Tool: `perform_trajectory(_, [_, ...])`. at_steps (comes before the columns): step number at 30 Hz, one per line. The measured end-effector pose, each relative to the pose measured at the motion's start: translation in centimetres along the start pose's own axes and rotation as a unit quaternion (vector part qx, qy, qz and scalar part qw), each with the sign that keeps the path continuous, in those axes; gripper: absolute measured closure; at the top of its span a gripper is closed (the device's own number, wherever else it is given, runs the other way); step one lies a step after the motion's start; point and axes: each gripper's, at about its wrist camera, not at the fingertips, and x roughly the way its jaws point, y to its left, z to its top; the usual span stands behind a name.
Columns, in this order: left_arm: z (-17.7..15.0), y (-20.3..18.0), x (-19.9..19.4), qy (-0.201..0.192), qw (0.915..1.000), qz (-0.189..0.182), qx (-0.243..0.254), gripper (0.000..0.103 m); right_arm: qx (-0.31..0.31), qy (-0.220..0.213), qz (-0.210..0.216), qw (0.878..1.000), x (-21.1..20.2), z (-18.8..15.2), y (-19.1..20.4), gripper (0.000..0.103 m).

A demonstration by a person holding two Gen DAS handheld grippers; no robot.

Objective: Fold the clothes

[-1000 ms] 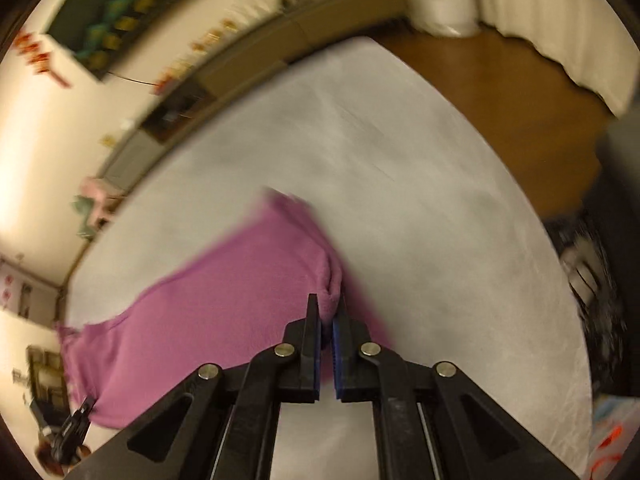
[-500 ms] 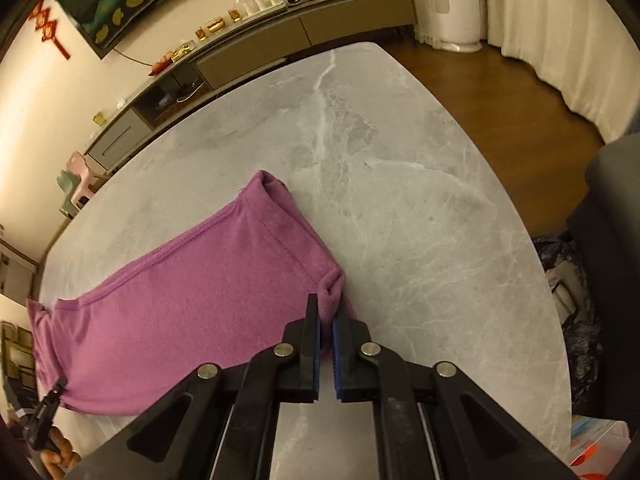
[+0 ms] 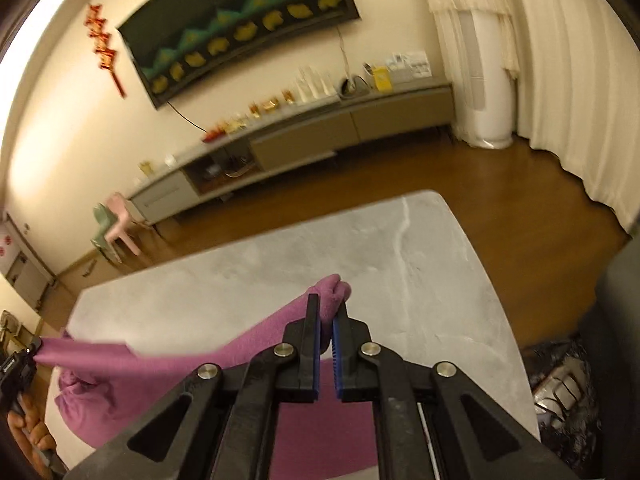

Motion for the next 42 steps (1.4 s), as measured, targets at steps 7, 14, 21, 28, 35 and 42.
perform_trajectory(7, [-10.7, 6.3, 4.2, 0.139, 0.9874, 0.075, -0.007, 0.099, 0.016, 0.134, -0.065, 0.989, 5.3, -7.9, -3.7, 0.098])
perform_trajectory(14, [-11.0, 5.7, 4.4, 0.146, 0.9860, 0.079, 0.009, 0.099, 0.017, 0.157, -0.082, 0.984, 6.6, -9.3, -4.9, 0.098])
perform_trajectory(21, [-12.5, 5.2, 4.5, 0.165, 0.9829, 0.074, 0.034, 0.095, -0.020, 0.131, -0.137, 0.982, 4.5, -9.7, -4.4, 0.098])
perform_trajectory(28, [-12.3, 4.7, 4.4, 0.173, 0.9801, 0.077, 0.060, 0.089, 0.007, 0.105, -0.145, 0.984, 3.0, -9.2, -5.7, 0.098])
perform_trajectory(35, [-12.2, 5.3, 3.8, 0.196, 0.9779, 0.060, 0.041, 0.078, 0.010, 0.130, -0.170, 0.977, 4.1, -10.3, -6.9, 0.093])
perform_trajectory(42, [-10.1, 5.7, -1.9, 0.182, 0.9815, 0.039, 0.043, 0.071, -0.068, 0.030, -0.220, 0.973, -1.4, -8.0, -0.7, 0.054])
